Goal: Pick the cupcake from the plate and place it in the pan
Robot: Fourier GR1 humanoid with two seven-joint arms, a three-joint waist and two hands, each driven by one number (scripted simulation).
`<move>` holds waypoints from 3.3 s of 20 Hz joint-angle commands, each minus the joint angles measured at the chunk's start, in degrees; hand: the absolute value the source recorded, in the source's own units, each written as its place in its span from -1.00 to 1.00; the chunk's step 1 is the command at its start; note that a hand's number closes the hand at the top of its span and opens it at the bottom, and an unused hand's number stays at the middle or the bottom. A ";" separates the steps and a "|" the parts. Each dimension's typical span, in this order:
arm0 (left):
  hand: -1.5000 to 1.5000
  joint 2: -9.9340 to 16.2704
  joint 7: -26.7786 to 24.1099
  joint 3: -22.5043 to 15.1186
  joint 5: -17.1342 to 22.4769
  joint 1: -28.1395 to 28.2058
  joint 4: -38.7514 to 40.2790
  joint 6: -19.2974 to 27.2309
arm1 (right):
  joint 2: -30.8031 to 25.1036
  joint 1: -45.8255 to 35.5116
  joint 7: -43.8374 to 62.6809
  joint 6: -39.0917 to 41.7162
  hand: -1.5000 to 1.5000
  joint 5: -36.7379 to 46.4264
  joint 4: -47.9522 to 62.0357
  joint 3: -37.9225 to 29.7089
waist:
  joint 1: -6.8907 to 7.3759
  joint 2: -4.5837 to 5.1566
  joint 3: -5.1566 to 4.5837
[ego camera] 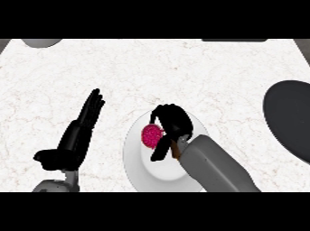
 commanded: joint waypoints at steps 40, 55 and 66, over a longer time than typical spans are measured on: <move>0.00 0.33 0.40 2.62 0.51 1.35 -1.29 -3.25 | -14.41 18.71 27.68 -24.41 1.00 30.90 -38.07 -33.27 | -0.39 1.21 0.29; 0.00 0.43 1.58 3.00 -0.59 0.96 -2.85 -3.45 | -26.08 15.88 0.62 -47.72 1.00 16.62 -7.77 -51.23 | 0.57 1.33 0.35; 0.00 -3.18 1.01 0.10 -2.18 0.99 -2.12 -1.91 | -31.88 8.26 -9.23 -24.20 -1.00 2.56 16.31 -52.73 | 2.21 1.78 0.45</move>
